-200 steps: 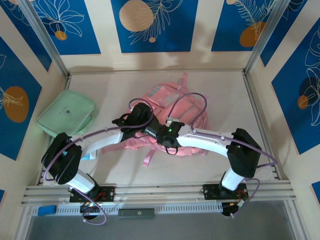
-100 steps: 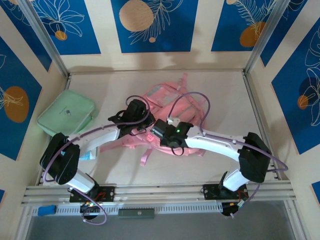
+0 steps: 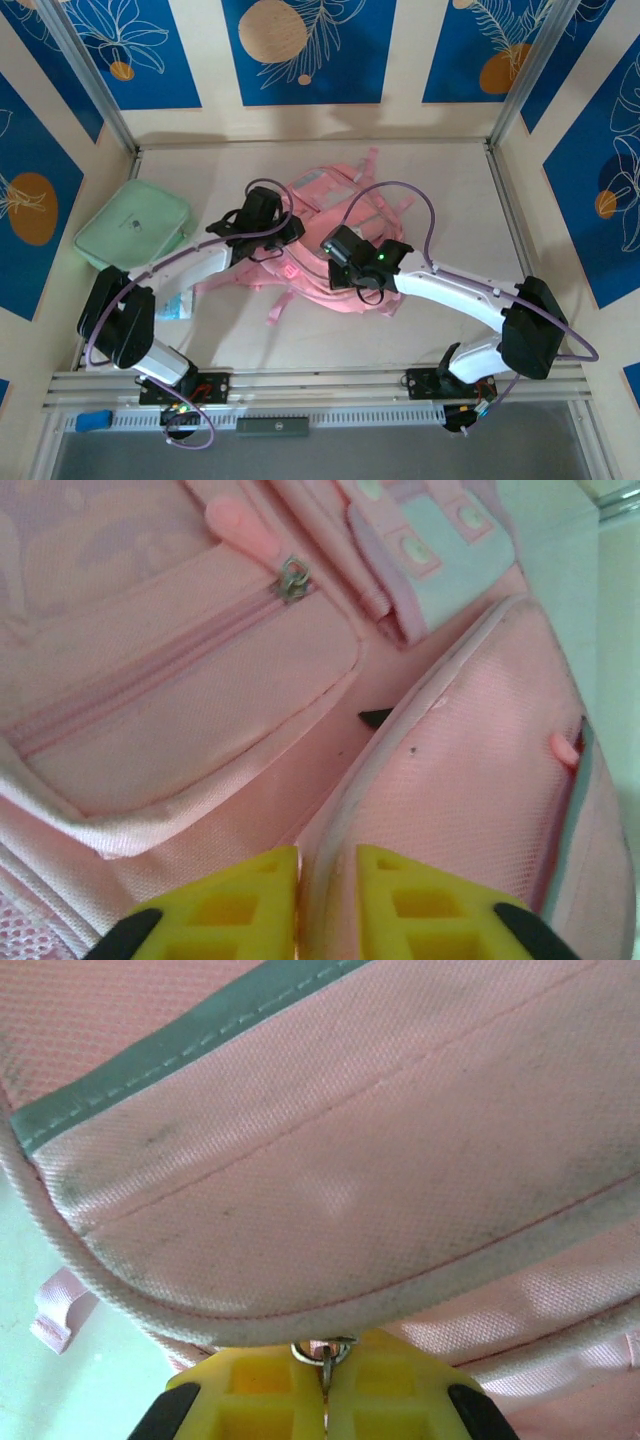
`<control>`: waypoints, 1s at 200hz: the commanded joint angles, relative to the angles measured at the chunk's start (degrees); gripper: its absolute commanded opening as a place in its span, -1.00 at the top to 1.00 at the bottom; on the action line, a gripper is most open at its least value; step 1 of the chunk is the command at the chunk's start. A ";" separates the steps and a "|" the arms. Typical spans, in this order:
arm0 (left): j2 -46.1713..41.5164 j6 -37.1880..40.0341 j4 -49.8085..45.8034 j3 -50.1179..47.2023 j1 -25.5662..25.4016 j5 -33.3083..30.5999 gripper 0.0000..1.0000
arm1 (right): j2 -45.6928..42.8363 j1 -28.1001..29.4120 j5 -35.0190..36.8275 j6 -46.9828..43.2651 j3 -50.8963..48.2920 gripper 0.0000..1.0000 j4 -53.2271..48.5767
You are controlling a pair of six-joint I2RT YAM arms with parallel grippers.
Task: Pack the student bag
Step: Zip the student bag at the center of the table.
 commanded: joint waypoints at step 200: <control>-1.60 -27.86 17.95 -12.54 -16.80 -20.34 0.81 | 1.79 -0.77 -3.81 -0.92 1.09 1.00 -0.32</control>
